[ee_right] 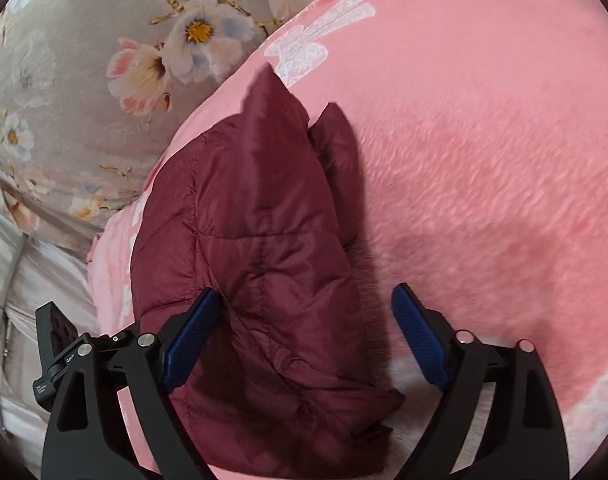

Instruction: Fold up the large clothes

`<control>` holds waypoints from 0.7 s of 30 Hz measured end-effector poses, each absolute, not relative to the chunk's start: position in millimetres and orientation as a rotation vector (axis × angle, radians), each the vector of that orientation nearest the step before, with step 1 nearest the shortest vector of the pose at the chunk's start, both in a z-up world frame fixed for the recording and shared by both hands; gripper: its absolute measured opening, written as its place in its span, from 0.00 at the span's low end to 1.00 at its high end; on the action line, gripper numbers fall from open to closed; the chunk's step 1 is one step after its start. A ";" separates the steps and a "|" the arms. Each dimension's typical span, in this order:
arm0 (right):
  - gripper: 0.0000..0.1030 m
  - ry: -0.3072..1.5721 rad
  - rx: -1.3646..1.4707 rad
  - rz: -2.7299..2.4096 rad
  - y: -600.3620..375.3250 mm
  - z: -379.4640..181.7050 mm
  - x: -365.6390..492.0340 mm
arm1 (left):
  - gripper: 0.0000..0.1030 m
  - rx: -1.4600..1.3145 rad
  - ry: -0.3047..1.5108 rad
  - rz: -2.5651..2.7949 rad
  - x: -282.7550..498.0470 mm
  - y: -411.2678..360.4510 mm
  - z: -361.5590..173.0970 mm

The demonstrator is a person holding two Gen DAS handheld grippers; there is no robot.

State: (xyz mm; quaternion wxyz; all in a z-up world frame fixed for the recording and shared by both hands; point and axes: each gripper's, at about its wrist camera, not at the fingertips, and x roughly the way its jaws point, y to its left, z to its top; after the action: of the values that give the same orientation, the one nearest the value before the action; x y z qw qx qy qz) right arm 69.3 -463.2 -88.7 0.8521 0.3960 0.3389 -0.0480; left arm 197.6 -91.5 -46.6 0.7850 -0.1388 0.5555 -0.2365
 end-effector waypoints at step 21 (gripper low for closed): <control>0.17 0.543 0.637 -0.065 -409.0 -8.3 60.8 | 0.23 0.073 0.823 -0.582 151.8 -137.7 39.9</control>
State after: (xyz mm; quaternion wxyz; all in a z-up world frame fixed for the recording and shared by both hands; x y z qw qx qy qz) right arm 60.8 -409.0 -8.3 0.9133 0.3090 0.2635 -0.0316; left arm 151.8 -137.7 39.9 0.8750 0.0349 0.3942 -0.2789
